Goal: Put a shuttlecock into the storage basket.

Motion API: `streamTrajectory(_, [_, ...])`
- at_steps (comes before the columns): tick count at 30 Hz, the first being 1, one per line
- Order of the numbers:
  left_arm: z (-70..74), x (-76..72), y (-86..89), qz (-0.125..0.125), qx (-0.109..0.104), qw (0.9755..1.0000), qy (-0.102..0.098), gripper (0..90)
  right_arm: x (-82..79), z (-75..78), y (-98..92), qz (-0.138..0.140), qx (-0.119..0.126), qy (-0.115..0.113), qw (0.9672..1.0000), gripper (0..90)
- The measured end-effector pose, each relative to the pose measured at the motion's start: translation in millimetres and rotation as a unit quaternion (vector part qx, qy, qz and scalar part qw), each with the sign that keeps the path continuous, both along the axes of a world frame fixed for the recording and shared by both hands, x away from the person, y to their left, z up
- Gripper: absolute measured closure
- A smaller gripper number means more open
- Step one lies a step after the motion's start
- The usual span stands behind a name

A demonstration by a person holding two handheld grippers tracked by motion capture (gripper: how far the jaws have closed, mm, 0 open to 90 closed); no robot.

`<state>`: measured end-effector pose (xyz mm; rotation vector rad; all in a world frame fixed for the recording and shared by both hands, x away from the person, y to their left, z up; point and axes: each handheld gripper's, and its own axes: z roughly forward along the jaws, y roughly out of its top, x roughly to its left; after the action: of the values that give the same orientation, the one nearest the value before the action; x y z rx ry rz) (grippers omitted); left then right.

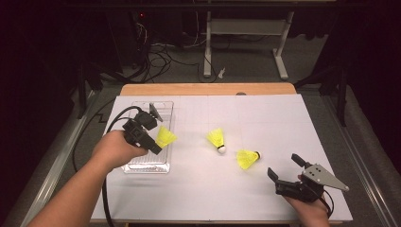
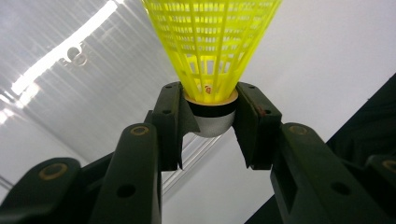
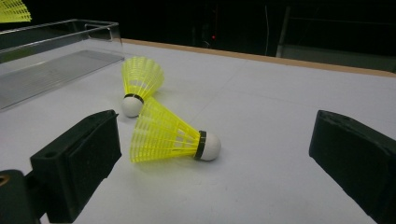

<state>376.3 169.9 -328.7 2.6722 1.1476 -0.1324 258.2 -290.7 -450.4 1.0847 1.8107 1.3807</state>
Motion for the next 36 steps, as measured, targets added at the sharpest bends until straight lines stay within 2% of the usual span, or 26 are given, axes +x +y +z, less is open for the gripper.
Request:
streamTrajectory(17, [-4.3,5.8,27.6,0.029,0.013,0.9995,0.006,64.5,0.0,-0.2,0.4,0.001,-0.001,0.0,1.0,2.7])
streamTrajectory(25, [-8.4,7.4,46.2,0.051,0.012,0.9986,0.008,64.5,0.1,-0.3,0.6,0.0,-0.001,0.001,1.0,2.7])
streamTrajectory(29, [-11.4,5.9,53.3,0.067,0.017,0.9975,0.017,64.5,0.0,-0.3,1.2,0.001,-0.002,0.0,1.0,2.7])
streamTrajectory(31, [-14.5,6.7,56.6,0.06,0.019,0.998,0.012,64.5,0.0,-0.4,1.3,0.001,-0.003,0.001,1.0,2.7])
streamTrajectory(36, [-18.6,7.1,62.5,0.069,0.02,0.9973,0.014,64.5,0.0,-0.5,1.9,0.001,-0.003,0.001,1.0,2.7])
